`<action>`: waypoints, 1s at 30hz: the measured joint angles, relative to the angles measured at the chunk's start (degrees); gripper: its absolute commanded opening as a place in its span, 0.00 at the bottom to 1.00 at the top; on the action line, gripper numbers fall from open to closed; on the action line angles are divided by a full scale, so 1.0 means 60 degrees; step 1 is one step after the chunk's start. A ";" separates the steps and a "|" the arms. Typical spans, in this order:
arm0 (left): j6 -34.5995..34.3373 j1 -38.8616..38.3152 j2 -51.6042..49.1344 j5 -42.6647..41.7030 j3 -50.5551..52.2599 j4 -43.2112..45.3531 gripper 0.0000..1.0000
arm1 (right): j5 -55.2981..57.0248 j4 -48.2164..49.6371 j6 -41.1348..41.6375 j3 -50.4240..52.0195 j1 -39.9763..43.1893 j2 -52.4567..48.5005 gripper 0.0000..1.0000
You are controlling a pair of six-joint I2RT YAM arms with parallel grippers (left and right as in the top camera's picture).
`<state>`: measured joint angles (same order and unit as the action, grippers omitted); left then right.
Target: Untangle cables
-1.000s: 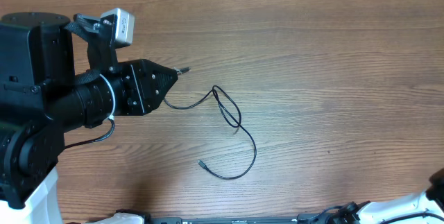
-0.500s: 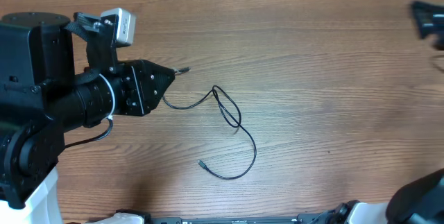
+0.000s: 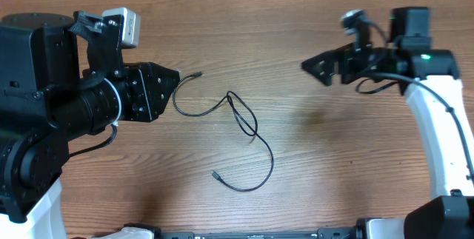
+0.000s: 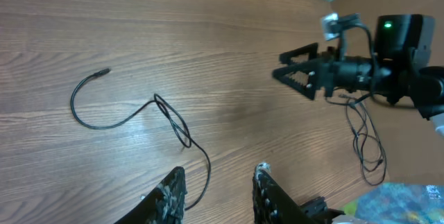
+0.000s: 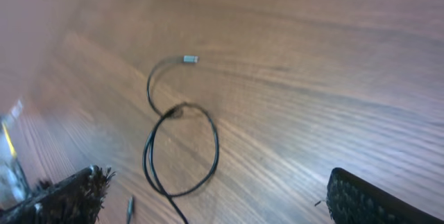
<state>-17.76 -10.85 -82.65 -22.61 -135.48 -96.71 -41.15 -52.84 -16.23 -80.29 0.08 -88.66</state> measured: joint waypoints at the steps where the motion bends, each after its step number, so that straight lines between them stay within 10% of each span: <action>1: 0.0004 0.0000 0.0004 0.0022 0.0000 0.0000 0.34 | 0.0200 -0.0127 0.0025 0.0000 -0.0226 0.0000 1.00; 16: 0.0062 0.0000 0.0004 0.0066 0.0000 0.0000 0.43 | 0.1213 -0.3118 0.0925 0.0000 -0.3293 0.0000 1.00; 30: 0.0066 0.0000 0.0000 0.0066 0.0000 0.0000 0.48 | 0.2659 -0.1548 0.2401 0.0623 -0.6033 -0.0022 1.00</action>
<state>-17.37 -10.85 -82.65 -22.22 -135.48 -96.71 -25.19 -62.13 -1.83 -76.55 -36.12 -88.79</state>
